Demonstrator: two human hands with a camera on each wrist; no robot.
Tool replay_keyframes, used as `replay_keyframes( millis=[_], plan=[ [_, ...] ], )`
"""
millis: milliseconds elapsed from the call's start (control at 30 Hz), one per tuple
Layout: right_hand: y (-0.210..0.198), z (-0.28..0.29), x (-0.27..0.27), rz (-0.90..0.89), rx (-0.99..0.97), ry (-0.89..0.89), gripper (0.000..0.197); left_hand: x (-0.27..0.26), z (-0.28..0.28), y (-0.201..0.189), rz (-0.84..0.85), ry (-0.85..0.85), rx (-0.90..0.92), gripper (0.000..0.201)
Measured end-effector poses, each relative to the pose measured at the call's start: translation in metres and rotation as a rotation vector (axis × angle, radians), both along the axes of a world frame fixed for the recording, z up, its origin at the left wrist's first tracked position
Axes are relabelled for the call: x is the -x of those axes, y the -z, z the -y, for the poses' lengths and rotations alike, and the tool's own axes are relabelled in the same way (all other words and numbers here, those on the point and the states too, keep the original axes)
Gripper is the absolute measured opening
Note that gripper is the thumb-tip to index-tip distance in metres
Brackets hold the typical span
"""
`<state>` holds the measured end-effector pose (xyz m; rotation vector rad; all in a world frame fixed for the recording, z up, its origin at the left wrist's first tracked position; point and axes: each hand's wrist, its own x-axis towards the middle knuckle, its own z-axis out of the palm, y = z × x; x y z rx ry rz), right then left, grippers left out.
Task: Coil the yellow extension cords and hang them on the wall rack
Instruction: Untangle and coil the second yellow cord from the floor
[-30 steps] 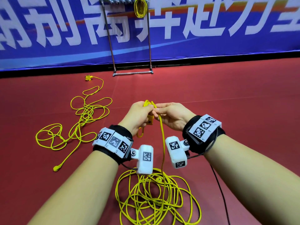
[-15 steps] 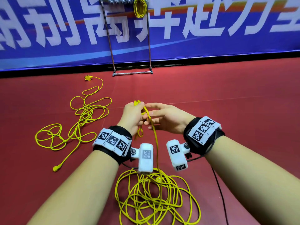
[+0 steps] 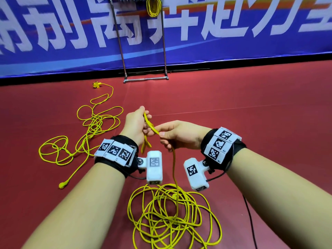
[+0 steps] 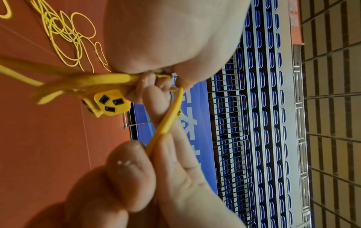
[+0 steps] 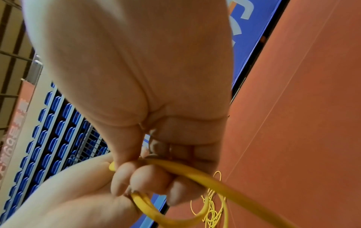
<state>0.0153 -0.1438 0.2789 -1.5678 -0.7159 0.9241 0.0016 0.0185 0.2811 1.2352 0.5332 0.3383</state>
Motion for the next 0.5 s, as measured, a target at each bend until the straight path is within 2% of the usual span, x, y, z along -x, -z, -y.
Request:
replay_keyframes(
  millis=[233,333,500],
  plan=[
    [0.01,-0.002,0.0,0.034,0.058,0.029,0.028,0.002,0.001,-0.002,-0.082,0.076,0.023,0.029],
    [0.013,-0.003,0.0,0.073,0.085,0.032,0.023,0.003,0.002,-0.003,-0.115,0.107,0.109,0.03],
    [0.015,-0.007,0.003,0.125,0.091,0.05,0.011,0.005,-0.001,-0.007,-0.072,0.17,0.276,0.03]
  ],
)
